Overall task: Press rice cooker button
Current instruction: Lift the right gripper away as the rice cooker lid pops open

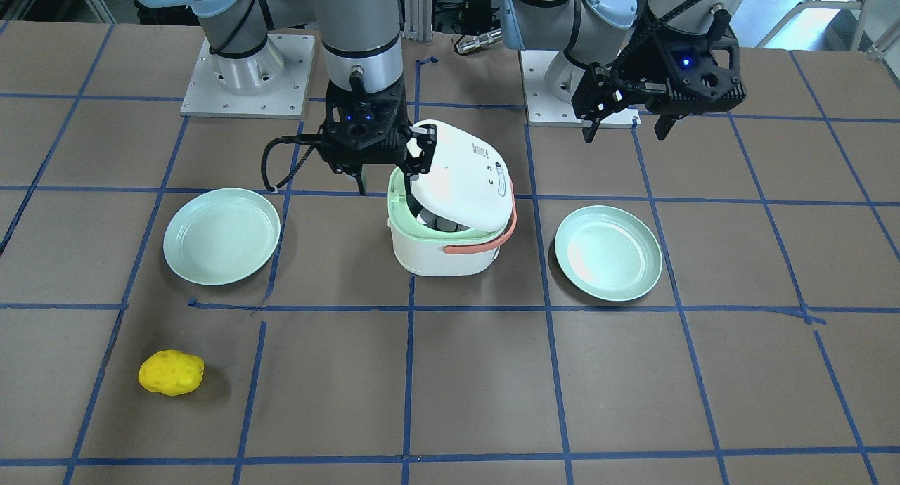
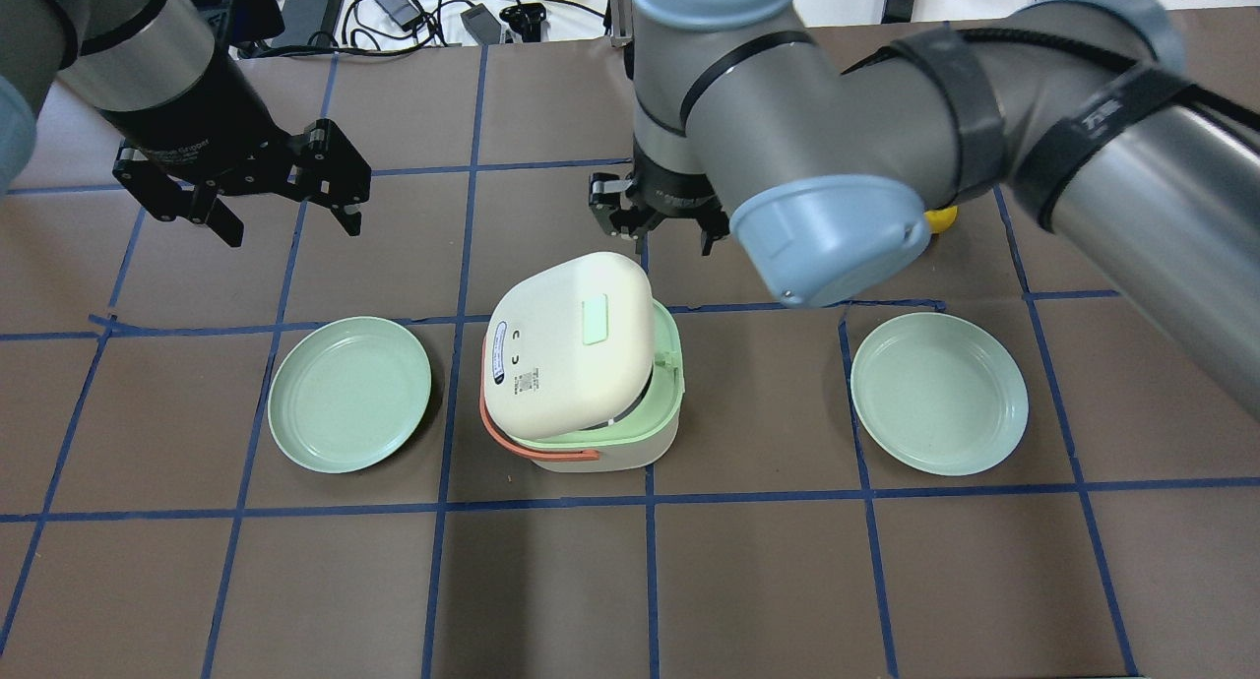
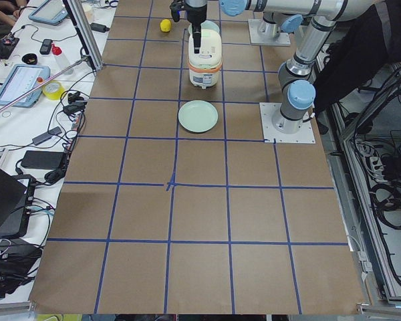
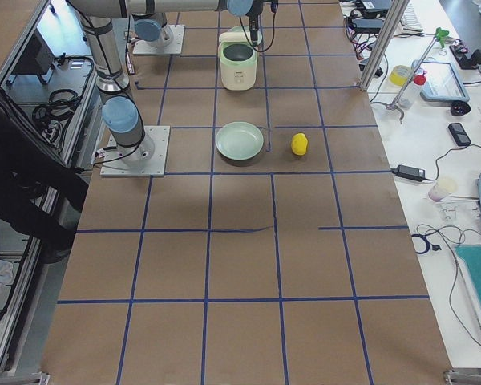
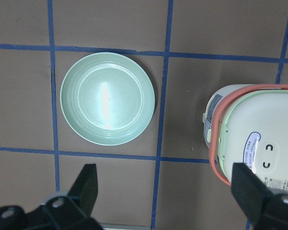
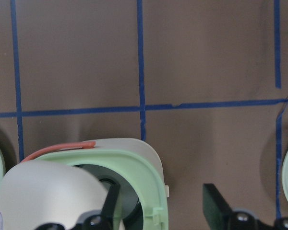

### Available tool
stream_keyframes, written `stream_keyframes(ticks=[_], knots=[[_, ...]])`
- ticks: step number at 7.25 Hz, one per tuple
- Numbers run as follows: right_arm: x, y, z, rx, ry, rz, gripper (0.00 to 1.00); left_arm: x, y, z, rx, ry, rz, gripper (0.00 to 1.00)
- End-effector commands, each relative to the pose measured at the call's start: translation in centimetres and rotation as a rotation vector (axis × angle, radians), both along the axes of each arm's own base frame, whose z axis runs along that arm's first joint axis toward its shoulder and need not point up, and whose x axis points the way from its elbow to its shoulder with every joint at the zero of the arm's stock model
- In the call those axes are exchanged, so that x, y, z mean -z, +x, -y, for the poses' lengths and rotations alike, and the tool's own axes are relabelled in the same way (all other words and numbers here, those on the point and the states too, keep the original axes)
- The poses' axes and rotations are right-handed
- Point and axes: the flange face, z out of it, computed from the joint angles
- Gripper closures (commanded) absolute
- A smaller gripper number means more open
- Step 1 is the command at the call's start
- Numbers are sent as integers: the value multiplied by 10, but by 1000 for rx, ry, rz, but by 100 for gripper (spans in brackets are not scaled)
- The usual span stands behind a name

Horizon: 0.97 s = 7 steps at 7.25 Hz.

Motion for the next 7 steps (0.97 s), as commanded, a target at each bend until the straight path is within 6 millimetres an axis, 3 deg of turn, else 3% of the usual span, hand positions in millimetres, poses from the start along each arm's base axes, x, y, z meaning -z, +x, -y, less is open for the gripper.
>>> stream_keyframes(ticks=[1,3,5,7], knots=[[-49,-51,22,-17,2,-23,0,0,0,0,-1,0,0,0],[-78,-98,36,-39,22,-60,0,0,0,0,-1,0,0,0],[-90,-126,42,-158,-15,-110,0,0,0,0,-1,0,0,0],[-100,-150,51,-116,-63,-106,0,0,0,0,-1,0,0,0]])
